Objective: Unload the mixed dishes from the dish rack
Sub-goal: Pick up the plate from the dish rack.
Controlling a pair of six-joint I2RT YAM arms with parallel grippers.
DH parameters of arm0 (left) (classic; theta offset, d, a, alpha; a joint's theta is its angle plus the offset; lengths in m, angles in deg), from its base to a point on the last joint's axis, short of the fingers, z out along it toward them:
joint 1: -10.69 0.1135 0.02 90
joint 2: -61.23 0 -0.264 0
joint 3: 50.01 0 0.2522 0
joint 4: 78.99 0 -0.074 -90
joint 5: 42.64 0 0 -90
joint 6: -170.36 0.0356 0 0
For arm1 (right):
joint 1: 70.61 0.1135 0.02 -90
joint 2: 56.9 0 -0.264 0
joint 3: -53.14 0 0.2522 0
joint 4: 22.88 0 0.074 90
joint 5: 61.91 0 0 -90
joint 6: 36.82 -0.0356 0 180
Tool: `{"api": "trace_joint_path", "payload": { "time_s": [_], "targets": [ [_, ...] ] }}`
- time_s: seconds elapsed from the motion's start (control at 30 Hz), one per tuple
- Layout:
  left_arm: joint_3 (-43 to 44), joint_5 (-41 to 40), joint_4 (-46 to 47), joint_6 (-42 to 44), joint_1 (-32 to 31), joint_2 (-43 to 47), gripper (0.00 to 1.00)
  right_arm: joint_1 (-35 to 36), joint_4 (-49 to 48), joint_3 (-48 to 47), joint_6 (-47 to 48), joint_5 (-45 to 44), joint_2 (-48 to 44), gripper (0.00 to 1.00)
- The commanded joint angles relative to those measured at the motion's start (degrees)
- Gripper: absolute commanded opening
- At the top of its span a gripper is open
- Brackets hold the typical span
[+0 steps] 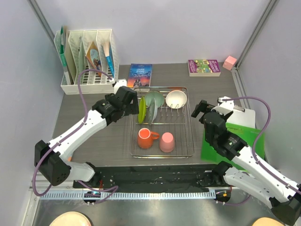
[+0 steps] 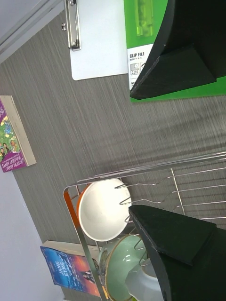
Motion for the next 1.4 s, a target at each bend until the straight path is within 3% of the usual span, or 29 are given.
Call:
{"api": "trace_joint_path", "payload": {
  "time_s": [0.0, 0.2, 0.37, 0.47, 0.6, 0.73, 1.13, 1.37],
  "targets": [
    [1.89, 0.54, 2.12, 1.75, 0.09, -0.24, 1.00, -0.02, -4.66, 0.73, -0.02, 6.20, -1.59, 1.00],
    [2.16, 3.27, 4.58, 4.21, -0.08, -0.68, 1.00, -0.02, -6.08, 1.43, 1.93, 9.68, -0.28, 1.00],
    [6.62, -1.47, 3.09, 5.18, -2.27, -4.71, 0.91, -0.02, -5.81, 1.52, 1.31, 9.59, 2.27, 1.00],
    [9.45, -5.16, 2.47, 6.32, -4.47, -6.74, 0.83, -0.02, -5.82, 1.79, 1.13, 9.07, 2.89, 1.00],
    [11.47, -5.70, 2.56, 6.76, -6.23, -10.77, 0.61, -0.02, -5.90, 1.96, 1.22, 8.54, 3.33, 1.00],
    [12.53, -4.64, 2.91, 6.76, -6.15, -13.68, 0.55, -0.02, -5.90, 2.40, 1.31, 8.36, 3.07, 1.00],
    [9.80, -2.18, 10.64, 7.82, -6.15, -16.67, 0.51, -0.11, -5.90, 3.37, 0.52, 9.15, 2.63, 1.00],
    [8.84, -2.44, 11.78, 5.97, -6.15, -13.78, 0.57, -0.02, -5.81, 3.98, 0.61, 9.33, 1.40, 1.00]
  ]
}}
